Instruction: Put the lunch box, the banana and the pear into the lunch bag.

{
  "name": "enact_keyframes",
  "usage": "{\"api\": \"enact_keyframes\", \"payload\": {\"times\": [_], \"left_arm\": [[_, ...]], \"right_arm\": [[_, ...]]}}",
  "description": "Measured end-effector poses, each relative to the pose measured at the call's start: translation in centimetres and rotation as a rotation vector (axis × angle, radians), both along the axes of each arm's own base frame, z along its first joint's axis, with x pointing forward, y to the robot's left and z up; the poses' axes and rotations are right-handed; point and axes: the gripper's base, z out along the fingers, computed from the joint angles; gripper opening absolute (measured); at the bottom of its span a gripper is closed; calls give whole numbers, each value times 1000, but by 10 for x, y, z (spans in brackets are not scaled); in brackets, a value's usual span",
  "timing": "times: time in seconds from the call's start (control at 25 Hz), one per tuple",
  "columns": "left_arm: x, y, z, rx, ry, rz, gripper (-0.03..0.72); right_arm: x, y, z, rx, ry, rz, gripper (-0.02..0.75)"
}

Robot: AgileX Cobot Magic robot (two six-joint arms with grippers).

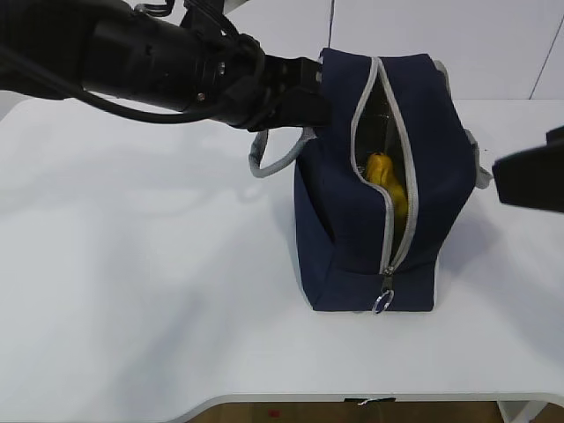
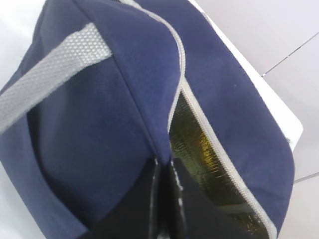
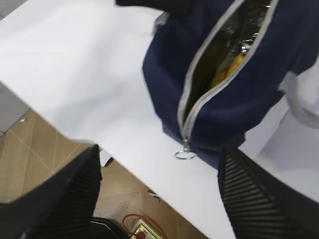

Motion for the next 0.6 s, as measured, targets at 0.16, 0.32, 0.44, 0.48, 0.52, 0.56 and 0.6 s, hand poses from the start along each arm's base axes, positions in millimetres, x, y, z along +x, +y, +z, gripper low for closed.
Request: {"api": "enact_keyframes", "payload": {"times": [0.16,0.32,0.44,0.48,0.52,0.56,0.6], "left_arm": [[0,0,0,0,1,-1,-1],[0,0,0,0,1,-1,-1],[0,0,0,1,-1,-1,-1],[0,0,0,1,-1,-1,-1],[0,0,0,1,-1,-1,-1],[0,0,0,1,-1,-1,-1],[0,0,0,1,-1,-1,-1]], "right_arm": [[-23,-2,-14,13,-41,79,578],[-38,-1,-30,22,-74,155,578],[-43,1,-48,16,-61,209,578],[-44,1,-56,6,-54,226,578],[-45,1,-63,-7,-49,247,578],[-46,2,-69,-11,-45,257,578],[-46,2,-74,-16,-43,267,578]]}}
